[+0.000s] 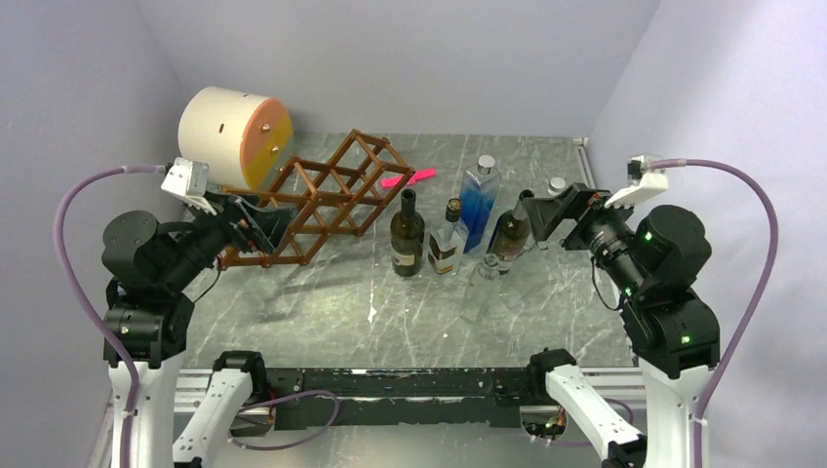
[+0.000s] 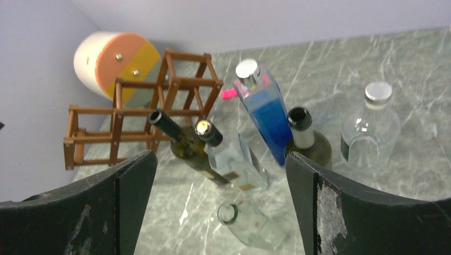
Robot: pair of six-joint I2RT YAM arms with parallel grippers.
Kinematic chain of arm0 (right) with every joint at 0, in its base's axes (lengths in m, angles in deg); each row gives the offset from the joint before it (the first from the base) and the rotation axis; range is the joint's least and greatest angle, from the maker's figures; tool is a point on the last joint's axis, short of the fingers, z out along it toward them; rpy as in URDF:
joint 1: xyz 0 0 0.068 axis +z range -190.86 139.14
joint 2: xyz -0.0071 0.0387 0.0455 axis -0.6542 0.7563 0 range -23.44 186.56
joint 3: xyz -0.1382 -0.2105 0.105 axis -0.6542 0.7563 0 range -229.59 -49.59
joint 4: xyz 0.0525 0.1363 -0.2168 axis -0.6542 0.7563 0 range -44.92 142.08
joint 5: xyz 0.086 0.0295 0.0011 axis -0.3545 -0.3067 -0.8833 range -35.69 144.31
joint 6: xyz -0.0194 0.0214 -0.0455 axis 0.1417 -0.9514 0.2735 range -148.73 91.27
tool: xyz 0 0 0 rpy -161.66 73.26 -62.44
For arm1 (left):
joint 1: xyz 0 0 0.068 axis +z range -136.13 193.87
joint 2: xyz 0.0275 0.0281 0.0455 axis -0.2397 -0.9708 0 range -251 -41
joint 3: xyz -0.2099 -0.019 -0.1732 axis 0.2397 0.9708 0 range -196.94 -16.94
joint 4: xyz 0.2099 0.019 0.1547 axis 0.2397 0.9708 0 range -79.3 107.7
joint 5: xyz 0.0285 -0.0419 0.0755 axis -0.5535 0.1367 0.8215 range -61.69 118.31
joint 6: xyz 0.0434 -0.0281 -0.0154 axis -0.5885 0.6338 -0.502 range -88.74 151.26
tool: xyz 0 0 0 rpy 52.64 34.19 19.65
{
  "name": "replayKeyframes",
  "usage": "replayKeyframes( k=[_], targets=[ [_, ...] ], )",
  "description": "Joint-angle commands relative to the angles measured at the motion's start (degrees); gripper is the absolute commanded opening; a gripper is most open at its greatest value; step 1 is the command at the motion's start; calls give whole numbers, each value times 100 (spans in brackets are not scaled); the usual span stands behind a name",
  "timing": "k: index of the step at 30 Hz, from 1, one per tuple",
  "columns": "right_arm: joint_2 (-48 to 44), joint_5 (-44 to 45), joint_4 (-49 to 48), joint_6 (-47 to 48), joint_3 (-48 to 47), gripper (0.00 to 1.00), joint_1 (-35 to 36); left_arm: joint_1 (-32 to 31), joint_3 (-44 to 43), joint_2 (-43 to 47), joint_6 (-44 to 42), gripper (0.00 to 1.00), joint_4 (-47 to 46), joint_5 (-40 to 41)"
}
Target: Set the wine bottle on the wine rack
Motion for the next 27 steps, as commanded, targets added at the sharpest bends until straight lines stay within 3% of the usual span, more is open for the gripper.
replayKeyframes(
  k=[1,10,15,22,27],
  targets=[
    [-80,-284,628,47,256,96,88,78,155,154,261,100,-414,-1192],
    [-311,-606,1103,418,839,82,108,96,685,152,780,100,-1515,-2179],
    [-249,-574,1384,337,864,74,77,101,442,-50,349,100,-1030,-1822],
    [-104,-630,1256,393,1281,74,309,101,-13,-316,319,100,-892,-1231],
    [10,-749,996,479,1434,73,595,101,-10,-215,389,99,-1385,-1188]
  ],
)
